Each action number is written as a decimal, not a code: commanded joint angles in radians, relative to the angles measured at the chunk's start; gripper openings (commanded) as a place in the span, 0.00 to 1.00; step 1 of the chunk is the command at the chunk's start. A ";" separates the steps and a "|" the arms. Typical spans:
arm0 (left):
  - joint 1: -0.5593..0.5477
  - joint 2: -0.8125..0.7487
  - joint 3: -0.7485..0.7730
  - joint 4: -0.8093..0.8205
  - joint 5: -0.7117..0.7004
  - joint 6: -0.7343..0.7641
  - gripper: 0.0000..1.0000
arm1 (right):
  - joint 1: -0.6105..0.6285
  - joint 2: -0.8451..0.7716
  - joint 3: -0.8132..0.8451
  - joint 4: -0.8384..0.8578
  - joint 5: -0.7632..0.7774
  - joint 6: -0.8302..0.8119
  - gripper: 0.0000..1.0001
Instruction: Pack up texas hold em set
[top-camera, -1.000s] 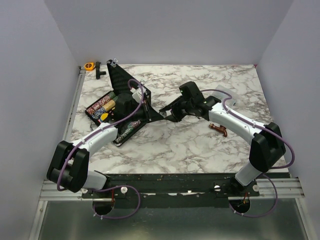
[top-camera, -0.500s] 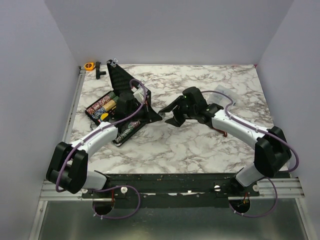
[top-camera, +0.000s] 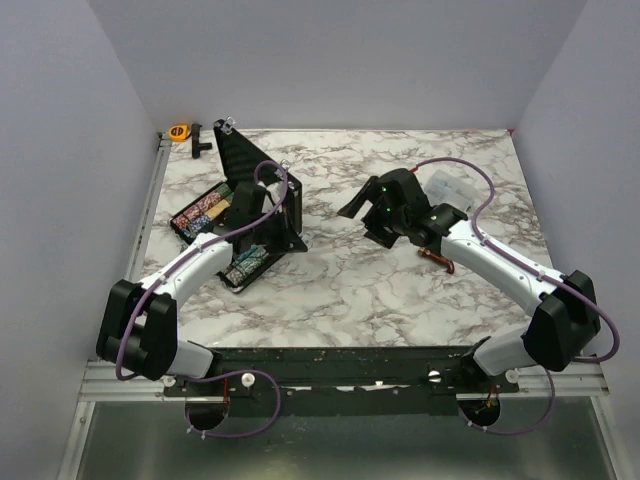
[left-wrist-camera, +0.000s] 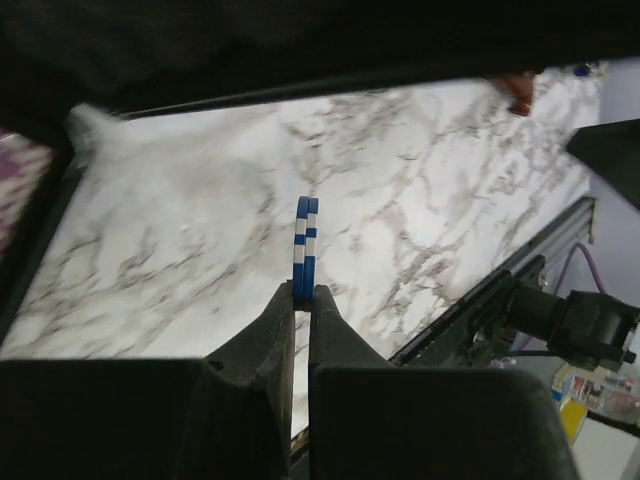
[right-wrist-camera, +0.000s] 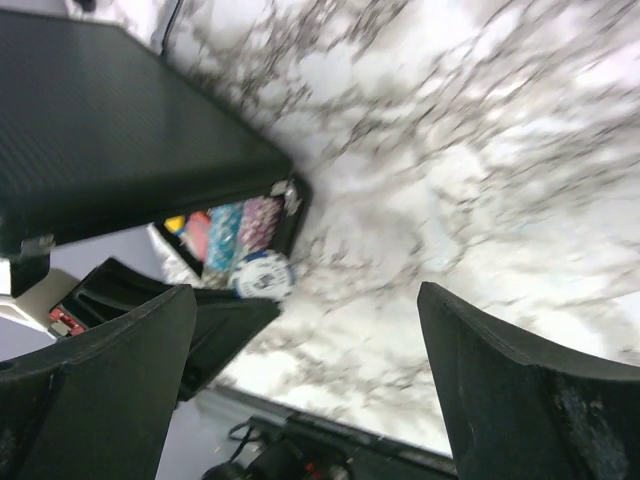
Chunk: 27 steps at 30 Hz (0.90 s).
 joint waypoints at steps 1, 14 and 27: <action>0.110 -0.073 -0.020 -0.225 -0.121 0.027 0.00 | -0.066 -0.058 -0.034 -0.083 0.161 -0.170 0.93; 0.388 -0.214 0.063 -0.408 -0.535 0.083 0.00 | -0.189 -0.084 -0.152 -0.030 0.310 -0.407 0.92; 0.559 0.163 0.349 -0.528 -0.675 0.087 0.00 | -0.196 -0.085 -0.310 0.106 0.330 -0.475 0.91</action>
